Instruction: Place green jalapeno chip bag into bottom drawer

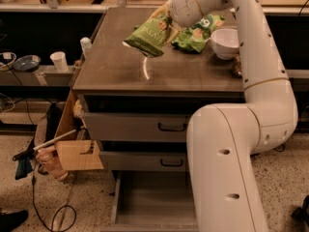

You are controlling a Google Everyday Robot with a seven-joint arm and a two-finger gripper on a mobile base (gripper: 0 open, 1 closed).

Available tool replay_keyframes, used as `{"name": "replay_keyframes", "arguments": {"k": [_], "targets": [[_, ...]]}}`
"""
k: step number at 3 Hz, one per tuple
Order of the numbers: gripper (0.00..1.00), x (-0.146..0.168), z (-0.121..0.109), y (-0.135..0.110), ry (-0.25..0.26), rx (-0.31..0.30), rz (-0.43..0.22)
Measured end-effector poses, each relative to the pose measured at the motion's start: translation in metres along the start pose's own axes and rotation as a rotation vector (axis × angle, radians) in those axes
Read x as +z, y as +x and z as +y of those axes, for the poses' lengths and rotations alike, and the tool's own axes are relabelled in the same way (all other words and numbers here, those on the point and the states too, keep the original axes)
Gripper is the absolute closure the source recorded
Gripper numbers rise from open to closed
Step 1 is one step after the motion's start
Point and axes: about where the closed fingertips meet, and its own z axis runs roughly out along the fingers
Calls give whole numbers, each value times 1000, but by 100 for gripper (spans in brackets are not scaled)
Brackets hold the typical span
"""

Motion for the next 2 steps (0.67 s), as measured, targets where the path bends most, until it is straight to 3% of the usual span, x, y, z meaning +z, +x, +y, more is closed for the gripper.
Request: {"name": "replay_keyframes", "arguments": {"k": [2], "targets": [[100, -43, -9, -7, 4, 49, 125]]}}
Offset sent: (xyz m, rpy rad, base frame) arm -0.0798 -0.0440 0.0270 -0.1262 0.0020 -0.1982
